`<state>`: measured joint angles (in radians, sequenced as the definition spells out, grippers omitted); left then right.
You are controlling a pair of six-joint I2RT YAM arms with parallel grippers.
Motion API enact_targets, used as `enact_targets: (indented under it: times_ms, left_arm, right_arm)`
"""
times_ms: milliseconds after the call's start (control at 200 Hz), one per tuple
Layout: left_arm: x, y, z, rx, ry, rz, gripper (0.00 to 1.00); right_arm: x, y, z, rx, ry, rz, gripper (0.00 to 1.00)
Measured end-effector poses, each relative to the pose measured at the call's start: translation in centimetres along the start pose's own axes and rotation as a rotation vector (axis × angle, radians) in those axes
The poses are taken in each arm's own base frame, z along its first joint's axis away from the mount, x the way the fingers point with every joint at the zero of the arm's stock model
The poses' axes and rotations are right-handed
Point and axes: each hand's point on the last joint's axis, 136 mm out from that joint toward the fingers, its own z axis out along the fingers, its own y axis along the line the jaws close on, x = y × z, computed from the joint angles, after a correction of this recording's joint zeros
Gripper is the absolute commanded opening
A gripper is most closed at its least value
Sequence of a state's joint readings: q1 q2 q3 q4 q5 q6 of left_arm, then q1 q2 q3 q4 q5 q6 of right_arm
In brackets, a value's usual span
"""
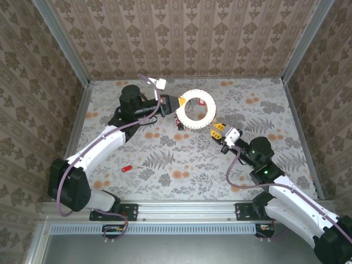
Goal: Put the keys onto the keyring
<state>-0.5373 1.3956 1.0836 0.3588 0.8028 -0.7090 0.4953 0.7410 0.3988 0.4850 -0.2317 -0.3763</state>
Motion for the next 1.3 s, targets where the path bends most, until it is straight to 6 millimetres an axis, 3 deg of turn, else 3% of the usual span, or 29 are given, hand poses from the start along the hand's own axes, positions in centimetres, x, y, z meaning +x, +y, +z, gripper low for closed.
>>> enact_targets:
  times_ms: [665, 895, 1300]
  left_arm:
    - [0.7, 0.2, 0.1, -0.014, 0.031, 0.011, 0.0]
    - [0.7, -0.5, -0.2, -0.016, 0.042, 0.045, 0.0]
    - [0.9, -0.6, -0.3, -0.021, 0.051, 0.05, 0.0]
  right_arm:
    - [1.5, 0.1, 0.8, 0.013, 0.047, -0.037, 0.27]
    - [1.6, 0.2, -0.2, 0.024, 0.048, -0.056, 0.22]
    - [1.3, 0.3, 0.3, 0.015, 0.024, -0.035, 0.18]
